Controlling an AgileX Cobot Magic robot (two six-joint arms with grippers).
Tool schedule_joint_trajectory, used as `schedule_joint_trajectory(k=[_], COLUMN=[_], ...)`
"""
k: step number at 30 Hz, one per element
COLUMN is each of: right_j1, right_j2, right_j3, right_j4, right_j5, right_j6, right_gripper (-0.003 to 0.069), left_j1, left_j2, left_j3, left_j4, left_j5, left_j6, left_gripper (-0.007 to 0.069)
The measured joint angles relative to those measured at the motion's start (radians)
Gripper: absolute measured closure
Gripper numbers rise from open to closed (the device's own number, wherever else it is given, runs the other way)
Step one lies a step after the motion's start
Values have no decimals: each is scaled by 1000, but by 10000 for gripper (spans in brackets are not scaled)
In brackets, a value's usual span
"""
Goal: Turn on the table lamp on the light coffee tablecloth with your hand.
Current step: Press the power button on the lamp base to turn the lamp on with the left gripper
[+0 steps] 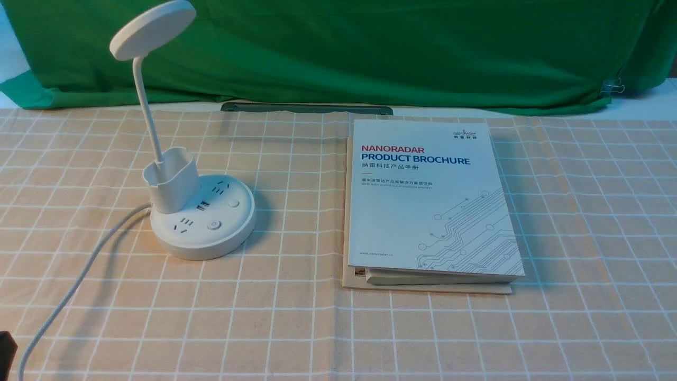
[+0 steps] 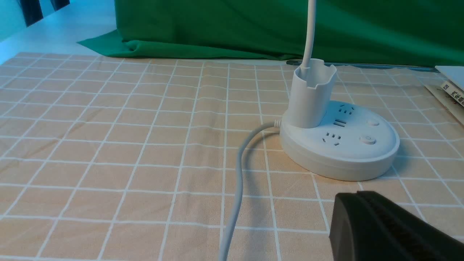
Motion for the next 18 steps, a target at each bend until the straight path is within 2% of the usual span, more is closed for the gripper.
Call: schedule_joint_trajectory(k=[18], right_j1=[0], right_j2=[0], right_j3=[0], right_j4=[0], right_j5=[0], right_j6=[1], right_gripper=[451], left_j1=[0], left_j2=[0], left_j3=[0], left_j4=[0], left_j5=[0], left_j6=[0], left_gripper=[622])
